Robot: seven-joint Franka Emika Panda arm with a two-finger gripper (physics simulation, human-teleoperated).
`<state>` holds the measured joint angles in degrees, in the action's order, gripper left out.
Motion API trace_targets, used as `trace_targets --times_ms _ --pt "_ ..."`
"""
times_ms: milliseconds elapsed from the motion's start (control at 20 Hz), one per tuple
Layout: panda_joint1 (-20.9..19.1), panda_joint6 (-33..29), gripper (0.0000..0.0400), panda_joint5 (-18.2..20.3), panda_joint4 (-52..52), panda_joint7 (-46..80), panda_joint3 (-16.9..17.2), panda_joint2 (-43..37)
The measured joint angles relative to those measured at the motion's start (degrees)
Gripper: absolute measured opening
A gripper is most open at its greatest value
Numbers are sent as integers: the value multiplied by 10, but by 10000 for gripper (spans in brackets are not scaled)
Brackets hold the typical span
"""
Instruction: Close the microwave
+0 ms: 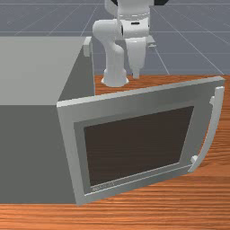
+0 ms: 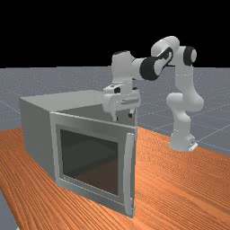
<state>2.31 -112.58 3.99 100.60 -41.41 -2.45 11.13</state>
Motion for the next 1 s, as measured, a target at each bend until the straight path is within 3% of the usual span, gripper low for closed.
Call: trace_targets --times_ms 100,250,850,950,1000 --pt "8 -1 400 3 -2 11 -6 2" --pt "27 3 400 -35 -11 69 -8 7" --pt "47 43 400 -41 -61 87 -21 12" --pt "44 54 400 -27 -93 78 -22 34" --pt "49 64 400 -41 -119 98 -19 51"
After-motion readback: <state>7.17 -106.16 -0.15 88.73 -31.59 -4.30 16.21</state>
